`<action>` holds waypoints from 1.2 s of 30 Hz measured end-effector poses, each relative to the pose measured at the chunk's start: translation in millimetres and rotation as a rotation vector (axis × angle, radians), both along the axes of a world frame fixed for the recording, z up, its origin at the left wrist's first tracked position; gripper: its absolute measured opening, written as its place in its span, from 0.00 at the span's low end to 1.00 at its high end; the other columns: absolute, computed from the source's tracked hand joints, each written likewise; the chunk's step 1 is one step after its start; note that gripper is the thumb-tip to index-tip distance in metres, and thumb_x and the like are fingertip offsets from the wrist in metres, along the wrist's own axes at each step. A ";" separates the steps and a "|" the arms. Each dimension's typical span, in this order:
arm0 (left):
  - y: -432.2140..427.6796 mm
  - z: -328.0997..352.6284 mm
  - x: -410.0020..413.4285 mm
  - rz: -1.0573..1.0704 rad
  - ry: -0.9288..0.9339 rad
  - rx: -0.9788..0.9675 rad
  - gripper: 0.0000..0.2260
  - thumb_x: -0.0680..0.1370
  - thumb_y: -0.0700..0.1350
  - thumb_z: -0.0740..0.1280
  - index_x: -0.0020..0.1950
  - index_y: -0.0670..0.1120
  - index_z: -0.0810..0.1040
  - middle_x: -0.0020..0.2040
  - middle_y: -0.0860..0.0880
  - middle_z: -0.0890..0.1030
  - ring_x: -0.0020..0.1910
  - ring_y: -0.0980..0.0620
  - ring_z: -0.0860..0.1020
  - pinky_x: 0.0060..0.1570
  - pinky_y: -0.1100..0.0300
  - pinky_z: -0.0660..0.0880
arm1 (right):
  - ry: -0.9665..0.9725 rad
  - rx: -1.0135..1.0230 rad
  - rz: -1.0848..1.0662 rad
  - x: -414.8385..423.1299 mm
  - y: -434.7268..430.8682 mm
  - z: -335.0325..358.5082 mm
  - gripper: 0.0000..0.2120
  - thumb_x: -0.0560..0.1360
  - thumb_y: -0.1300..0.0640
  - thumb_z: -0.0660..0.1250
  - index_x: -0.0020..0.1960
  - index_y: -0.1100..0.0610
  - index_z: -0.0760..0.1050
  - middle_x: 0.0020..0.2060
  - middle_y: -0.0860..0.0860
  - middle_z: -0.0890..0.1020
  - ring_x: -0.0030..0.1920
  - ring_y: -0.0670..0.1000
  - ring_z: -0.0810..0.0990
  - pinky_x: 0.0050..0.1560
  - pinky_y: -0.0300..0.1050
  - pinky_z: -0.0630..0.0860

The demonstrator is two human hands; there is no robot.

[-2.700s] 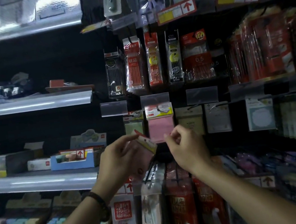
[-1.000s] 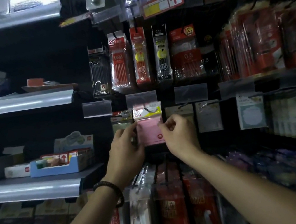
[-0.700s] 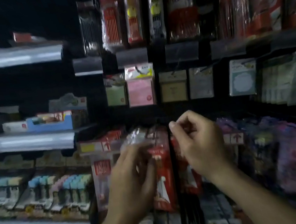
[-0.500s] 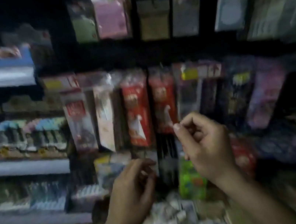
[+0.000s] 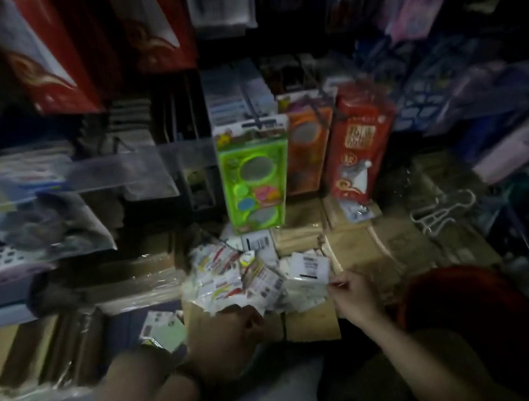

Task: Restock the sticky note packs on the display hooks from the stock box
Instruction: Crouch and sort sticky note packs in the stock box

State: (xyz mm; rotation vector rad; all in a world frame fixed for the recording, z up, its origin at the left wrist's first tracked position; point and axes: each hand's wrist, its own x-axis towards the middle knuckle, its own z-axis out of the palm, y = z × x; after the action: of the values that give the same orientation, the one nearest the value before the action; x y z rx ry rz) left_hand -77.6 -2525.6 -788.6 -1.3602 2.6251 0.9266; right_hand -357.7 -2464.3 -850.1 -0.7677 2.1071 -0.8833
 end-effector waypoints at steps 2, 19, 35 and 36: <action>-11.4 -13.1 -15.4 -0.083 -0.059 -0.022 0.17 0.78 0.55 0.62 0.65 0.55 0.80 0.62 0.51 0.81 0.62 0.49 0.80 0.59 0.58 0.72 | -0.213 0.108 -0.091 -5.0 -14.5 -24.0 0.10 0.78 0.55 0.72 0.57 0.57 0.83 0.39 0.51 0.83 0.38 0.55 0.83 0.39 0.54 0.81; -30.2 -110.4 -73.6 -0.025 -0.070 0.068 0.22 0.80 0.63 0.54 0.58 0.53 0.82 0.56 0.50 0.86 0.54 0.47 0.85 0.53 0.50 0.81 | -0.437 0.183 -0.500 -20.6 -83.7 -127.3 0.12 0.79 0.55 0.69 0.60 0.56 0.81 0.50 0.60 0.87 0.41 0.56 0.85 0.35 0.49 0.81; -39.1 -83.9 -100.5 0.814 0.769 0.995 0.16 0.83 0.55 0.69 0.64 0.45 0.82 0.54 0.44 0.89 0.53 0.37 0.86 0.57 0.35 0.82 | -0.688 -0.118 0.034 -20.2 -53.0 -39.2 0.04 0.79 0.58 0.71 0.50 0.59 0.81 0.44 0.59 0.85 0.43 0.59 0.85 0.40 0.47 0.76; -39.3 -82.6 -100.6 0.846 0.819 0.969 0.13 0.83 0.48 0.71 0.65 0.45 0.82 0.57 0.42 0.88 0.56 0.36 0.86 0.58 0.34 0.82 | -0.690 -0.068 0.076 -18.5 -51.9 -41.4 0.05 0.80 0.56 0.70 0.50 0.58 0.81 0.44 0.59 0.86 0.43 0.58 0.85 0.39 0.47 0.78</action>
State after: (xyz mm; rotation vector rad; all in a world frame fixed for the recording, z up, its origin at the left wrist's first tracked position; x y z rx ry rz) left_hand -178.3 -2564.9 -871.3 -1.9179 1.1807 2.7913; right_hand -376.2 -2516.2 -891.5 -0.4752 1.4377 -1.0046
